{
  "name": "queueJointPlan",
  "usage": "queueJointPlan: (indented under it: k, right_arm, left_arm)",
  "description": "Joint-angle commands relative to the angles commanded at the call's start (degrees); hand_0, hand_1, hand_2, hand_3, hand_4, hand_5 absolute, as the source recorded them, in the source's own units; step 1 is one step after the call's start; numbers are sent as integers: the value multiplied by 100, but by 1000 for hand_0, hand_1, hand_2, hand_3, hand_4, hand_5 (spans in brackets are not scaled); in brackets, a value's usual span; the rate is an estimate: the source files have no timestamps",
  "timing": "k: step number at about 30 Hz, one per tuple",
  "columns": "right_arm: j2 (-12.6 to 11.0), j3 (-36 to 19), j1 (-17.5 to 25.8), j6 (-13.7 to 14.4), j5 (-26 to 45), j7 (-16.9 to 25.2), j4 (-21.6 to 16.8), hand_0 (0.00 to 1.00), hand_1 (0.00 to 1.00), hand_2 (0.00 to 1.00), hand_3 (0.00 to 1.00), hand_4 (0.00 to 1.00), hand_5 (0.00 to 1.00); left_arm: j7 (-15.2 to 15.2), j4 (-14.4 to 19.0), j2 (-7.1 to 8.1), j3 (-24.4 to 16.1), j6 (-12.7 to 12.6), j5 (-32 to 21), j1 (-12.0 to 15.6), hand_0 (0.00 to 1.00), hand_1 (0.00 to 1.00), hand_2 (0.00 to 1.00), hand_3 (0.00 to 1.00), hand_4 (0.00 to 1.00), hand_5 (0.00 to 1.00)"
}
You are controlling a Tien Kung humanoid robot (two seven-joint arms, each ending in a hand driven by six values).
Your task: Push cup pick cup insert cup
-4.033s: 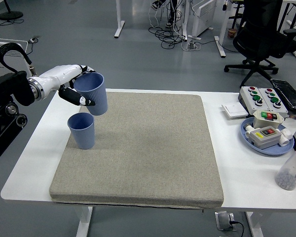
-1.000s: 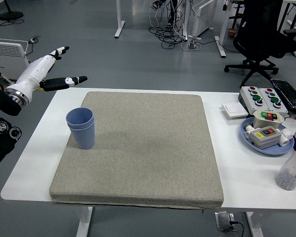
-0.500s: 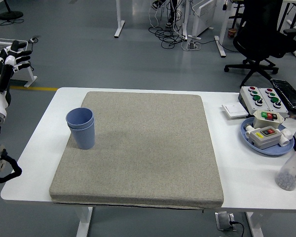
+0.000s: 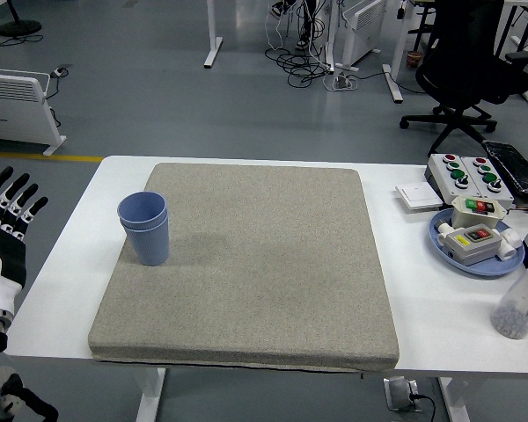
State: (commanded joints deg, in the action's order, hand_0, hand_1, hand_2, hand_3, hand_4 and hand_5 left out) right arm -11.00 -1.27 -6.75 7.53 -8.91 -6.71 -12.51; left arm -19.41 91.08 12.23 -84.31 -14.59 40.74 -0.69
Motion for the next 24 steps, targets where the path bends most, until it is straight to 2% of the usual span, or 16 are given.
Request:
queueJointPlan:
  k: [4,6,16,20,24]
  right_arm:
    - [-2,-12,-41,5,-27,0,-1,738,678,724,610,204,399]
    - [-5,-12,-66,8,-24,4,-1,738,678,724,610,204,399]
    - [-19,-28,-132,-7,-51,6,1,738,678,724,610,204,399]
    - [-27,-19,-151,-9,-47,17,0,738,678,724,610,203,399]
    - [-31,-45,-189,0,-82,23,2,738,678,724,610,203,399]
  left_arm:
    - [-115,-120,-129,147,-11,-406,232,725,804,793,803,657,998]
    - [-84,-152,-150,220,7,-371,286,725,804,793,803,657,998]
    - [703,-422,-181,241,75,-25,251,726,801,796,800,664,998]
    - [809,-482,-195,273,129,10,207,734,805,803,801,663,998]
    - [822,-508,-210,319,341,19,173,734,805,803,801,663,998]
